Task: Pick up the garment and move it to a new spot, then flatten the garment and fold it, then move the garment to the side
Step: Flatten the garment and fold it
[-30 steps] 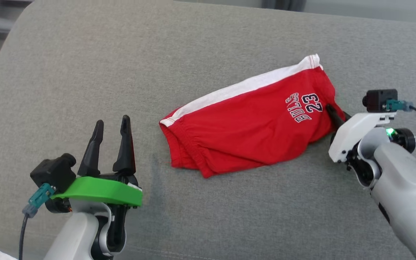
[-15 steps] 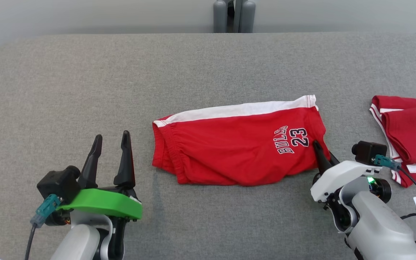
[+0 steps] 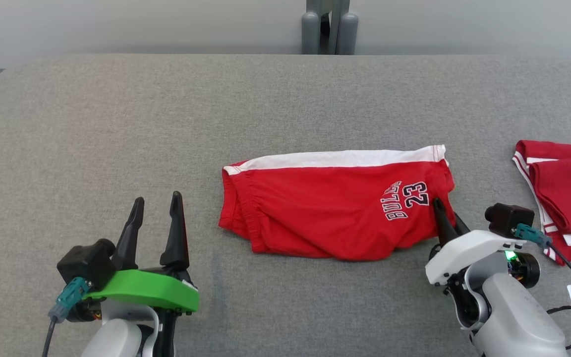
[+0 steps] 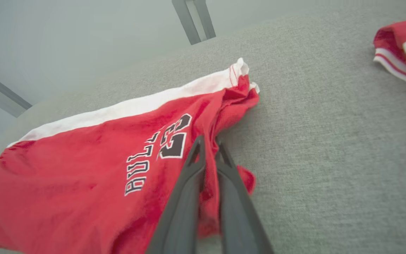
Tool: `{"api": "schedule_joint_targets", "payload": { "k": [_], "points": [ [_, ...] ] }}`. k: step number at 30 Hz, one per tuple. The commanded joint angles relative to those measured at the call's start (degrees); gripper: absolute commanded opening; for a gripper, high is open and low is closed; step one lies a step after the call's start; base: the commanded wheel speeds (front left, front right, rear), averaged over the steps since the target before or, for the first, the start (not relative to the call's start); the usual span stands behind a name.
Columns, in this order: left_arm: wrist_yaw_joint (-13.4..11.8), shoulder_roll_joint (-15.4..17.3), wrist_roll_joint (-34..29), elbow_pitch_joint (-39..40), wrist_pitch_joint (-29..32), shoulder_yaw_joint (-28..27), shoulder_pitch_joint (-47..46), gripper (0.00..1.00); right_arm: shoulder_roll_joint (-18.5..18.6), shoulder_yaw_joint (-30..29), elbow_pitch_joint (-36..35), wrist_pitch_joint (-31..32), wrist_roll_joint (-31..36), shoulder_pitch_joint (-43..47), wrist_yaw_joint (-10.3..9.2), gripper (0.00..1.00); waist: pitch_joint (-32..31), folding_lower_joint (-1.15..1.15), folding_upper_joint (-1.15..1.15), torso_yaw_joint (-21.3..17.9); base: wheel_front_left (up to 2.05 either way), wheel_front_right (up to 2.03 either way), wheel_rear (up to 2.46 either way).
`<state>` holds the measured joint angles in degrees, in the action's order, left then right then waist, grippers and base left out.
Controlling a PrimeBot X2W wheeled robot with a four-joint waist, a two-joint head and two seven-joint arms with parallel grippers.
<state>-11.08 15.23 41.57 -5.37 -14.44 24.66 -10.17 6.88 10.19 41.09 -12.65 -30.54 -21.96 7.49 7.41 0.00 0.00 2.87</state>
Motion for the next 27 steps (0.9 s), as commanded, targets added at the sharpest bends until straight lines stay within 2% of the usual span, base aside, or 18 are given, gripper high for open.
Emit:
{"api": "schedule_joint_targets", "payload": {
  "k": [1, 6, 14, 21, 27],
  "points": [
    [0.1, 0.0, -0.1, 0.0, -0.1, 0.1, 0.3, 1.00, -0.4, -0.2, -1.2, 0.5, 1.0, 0.5, -0.02, 0.00, -0.4, 0.00, 0.00, 0.7, 0.00, 0.00, 0.00],
    [0.4, -0.6, 0.2, -0.4, -0.2, 0.4, 0.3, 1.00, -2.2, 0.4, -7.7, 3.7, 2.8, -0.5, -0.02, 0.00, -1.1, 0.00, 0.00, 3.2, 0.00, 0.00, 0.00],
    [1.1, -1.8, 0.0, -1.2, -0.3, 1.0, -0.2, 1.00, -3.8, 7.3, -15.3, 9.4, 2.0, -3.4, -0.02, 0.00, -1.1, 0.00, 0.00, 8.7, 0.00, 0.00, 0.00],
    [2.0, -2.8, -0.3, -2.0, -0.5, 1.6, -1.3, 1.00, -3.8, 15.2, -10.8, 10.5, -2.7, -5.6, -0.02, 0.00, -0.1, 0.00, 0.00, 13.6, 0.00, 0.00, 0.00],
    [2.4, -3.2, -0.6, -2.9, -0.6, 1.2, -1.0, 1.00, -3.8, 19.0, -5.7, 8.2, -5.7, -7.2, -0.02, 0.00, 0.4, 0.00, 0.00, 15.3, 0.00, 0.00, 0.00]
  ]
}}
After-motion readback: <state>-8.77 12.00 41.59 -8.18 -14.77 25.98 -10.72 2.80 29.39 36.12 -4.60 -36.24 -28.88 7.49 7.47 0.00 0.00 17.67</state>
